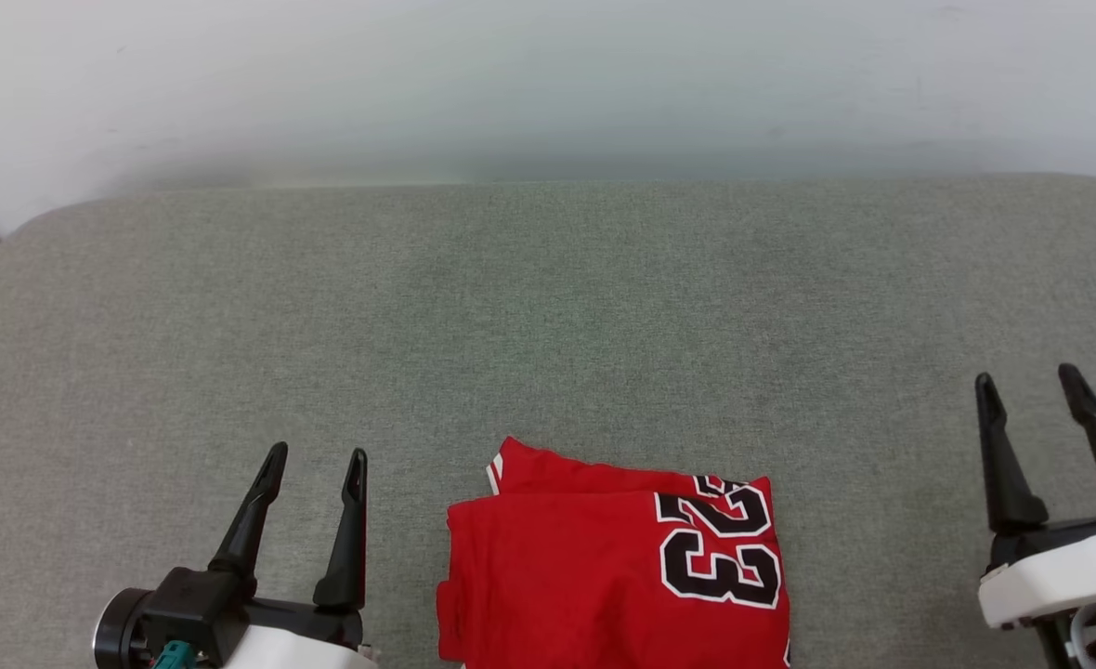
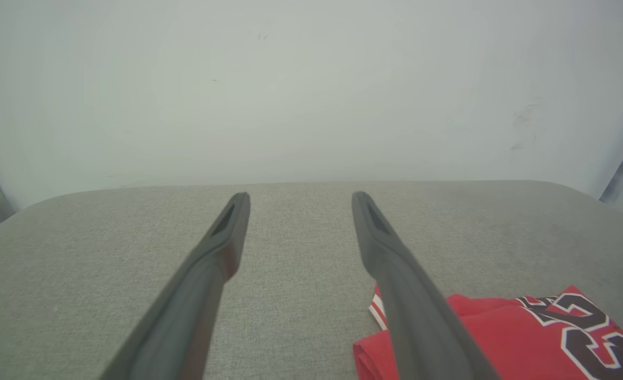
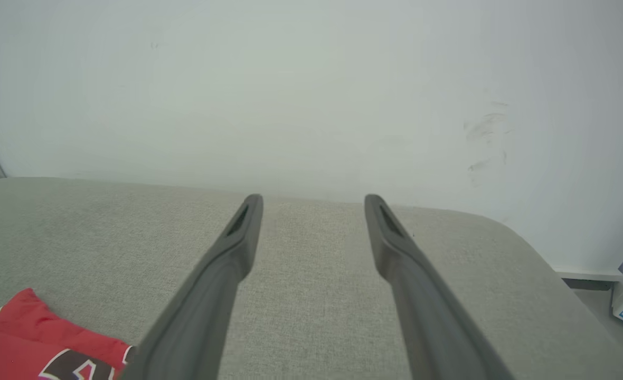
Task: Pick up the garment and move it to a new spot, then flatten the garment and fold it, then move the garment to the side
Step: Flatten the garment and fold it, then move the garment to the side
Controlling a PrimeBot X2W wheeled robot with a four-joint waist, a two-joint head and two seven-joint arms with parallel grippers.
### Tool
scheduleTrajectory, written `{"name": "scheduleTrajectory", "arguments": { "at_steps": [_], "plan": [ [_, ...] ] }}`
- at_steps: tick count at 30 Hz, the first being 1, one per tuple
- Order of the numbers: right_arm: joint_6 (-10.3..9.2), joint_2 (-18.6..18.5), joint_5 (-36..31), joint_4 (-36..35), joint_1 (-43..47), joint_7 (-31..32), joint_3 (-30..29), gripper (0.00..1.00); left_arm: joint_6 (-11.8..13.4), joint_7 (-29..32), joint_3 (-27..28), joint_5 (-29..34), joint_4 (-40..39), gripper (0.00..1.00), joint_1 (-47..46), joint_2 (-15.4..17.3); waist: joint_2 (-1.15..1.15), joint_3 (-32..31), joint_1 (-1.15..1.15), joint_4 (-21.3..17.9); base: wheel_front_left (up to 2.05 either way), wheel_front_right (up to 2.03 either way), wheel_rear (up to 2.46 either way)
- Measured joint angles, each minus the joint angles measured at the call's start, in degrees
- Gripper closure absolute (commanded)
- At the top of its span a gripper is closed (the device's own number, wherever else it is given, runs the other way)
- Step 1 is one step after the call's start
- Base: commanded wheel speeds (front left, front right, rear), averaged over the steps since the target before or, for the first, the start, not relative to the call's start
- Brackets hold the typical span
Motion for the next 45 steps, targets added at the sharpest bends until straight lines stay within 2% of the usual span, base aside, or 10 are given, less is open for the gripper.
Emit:
{"name": "scheduleTrajectory", "arguments": {
  "at_steps": [12, 16, 20, 26, 29, 32, 38, 45],
  "plan": [
    [0.00, 2.09, 0.21, 0.35, 1.98, 0.10, 1.30, 0.00, 0.00, 0.00, -0.09, -0.11, 0.42, 0.00, 0.28, -0.11, 0.00, -0.34, 0.00, 0.48, 0.00, 0.00, 0.00],
    [0.00, 2.05, 1.36, -0.03, 2.09, 3.53, 1.83, 0.00, 0.00, 0.00, -0.22, -0.04, 0.38, 0.00, 0.26, -0.08, 0.00, -0.05, 0.00, 0.65, 0.00, 0.00, 0.00],
    [0.01, 0.80, 5.39, -1.64, 3.35, 12.45, 4.43, 0.00, 0.00, 0.00, -0.77, 0.35, 0.43, 0.00, 0.10, -0.07, 0.00, 0.49, 0.00, 1.02, 0.00, 0.00, 0.00],
    [0.00, -3.20, 12.12, -5.91, 5.71, 32.79, 9.27, 0.00, 0.00, 0.00, -0.88, 0.33, 0.49, 0.00, -0.51, -0.13, 0.00, 1.82, 0.00, 1.79, 0.00, 0.00, 0.00],
    [0.00, -2.25, 14.70, -7.20, 5.94, 42.28, 9.31, 0.00, 0.00, 0.00, -1.27, 0.33, 0.55, 0.00, -1.12, -0.24, 0.00, 2.83, 0.00, 2.33, 0.00, 0.00, 0.00],
    [-0.01, 0.25, 15.55, -7.70, 5.79, 49.41, 8.09, 0.00, 0.00, 0.00, -2.01, 0.33, 0.74, 0.00, -2.10, -0.33, 0.00, 3.95, 0.00, 3.19, 0.00, 0.00, 0.00],
    [0.00, 3.47, 13.93, -6.00, 3.52, 58.09, 8.25, 0.00, 0.00, 0.00, -2.99, 0.43, 1.69, 0.00, -3.73, -0.44, 0.00, 6.01, 0.00, 5.85, 0.00, 0.00, 0.00],
    [-0.01, 5.30, 12.50, -1.30, 1.53, 62.26, 9.54, 0.00, 0.00, 0.00, -4.13, 0.42, 2.43, 0.00, -4.55, -0.94, 0.00, 7.72, 0.01, 9.07, 0.00, 0.00, 0.00]
  ]
}}
